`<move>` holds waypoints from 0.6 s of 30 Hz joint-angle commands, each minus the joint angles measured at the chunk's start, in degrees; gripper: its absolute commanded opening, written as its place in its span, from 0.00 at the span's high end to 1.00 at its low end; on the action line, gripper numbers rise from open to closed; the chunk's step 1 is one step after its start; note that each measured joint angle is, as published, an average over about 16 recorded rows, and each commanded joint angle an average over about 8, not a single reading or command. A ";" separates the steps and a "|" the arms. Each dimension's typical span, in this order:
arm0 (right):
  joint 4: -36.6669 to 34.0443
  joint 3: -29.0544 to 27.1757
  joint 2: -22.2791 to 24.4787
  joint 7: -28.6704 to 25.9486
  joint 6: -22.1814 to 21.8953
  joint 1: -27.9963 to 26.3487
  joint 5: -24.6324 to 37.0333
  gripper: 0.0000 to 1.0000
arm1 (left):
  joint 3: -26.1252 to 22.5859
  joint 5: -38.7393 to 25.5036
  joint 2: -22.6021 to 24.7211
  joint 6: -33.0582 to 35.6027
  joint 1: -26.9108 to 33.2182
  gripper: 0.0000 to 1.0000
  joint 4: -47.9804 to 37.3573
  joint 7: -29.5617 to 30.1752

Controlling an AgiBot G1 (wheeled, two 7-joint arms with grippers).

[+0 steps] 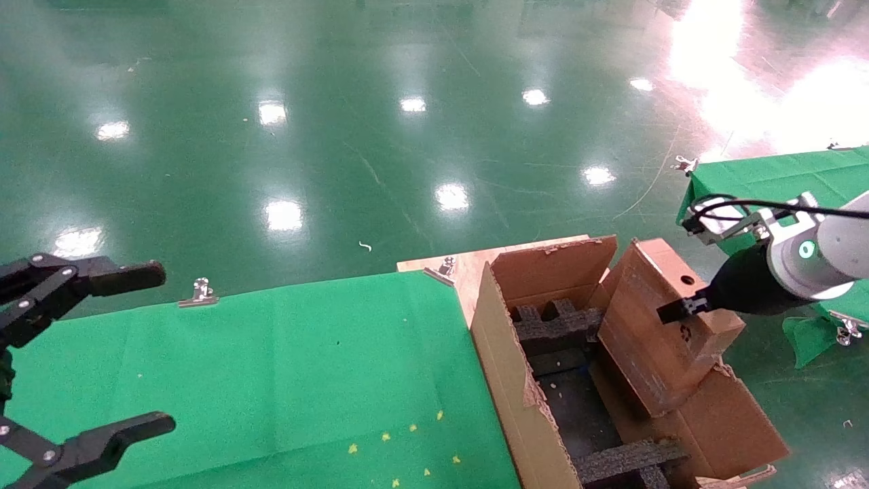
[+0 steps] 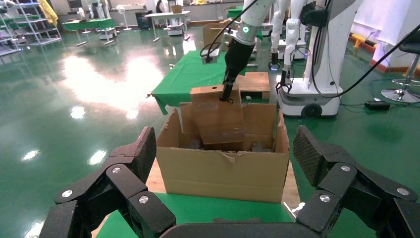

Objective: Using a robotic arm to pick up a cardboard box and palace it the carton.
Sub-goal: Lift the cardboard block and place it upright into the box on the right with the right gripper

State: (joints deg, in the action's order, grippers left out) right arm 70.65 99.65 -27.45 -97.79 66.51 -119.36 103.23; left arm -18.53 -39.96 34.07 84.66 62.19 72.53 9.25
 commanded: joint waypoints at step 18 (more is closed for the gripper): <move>-1.93 2.01 -2.77 -5.43 -6.92 7.21 2.19 1.00 | -0.02 0.02 -0.01 -0.01 0.01 0.00 0.00 -0.01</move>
State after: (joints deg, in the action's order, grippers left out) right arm 68.31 101.65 -30.37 -103.04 59.53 -112.03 105.24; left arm -18.56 -39.94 34.06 84.65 62.19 72.53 9.24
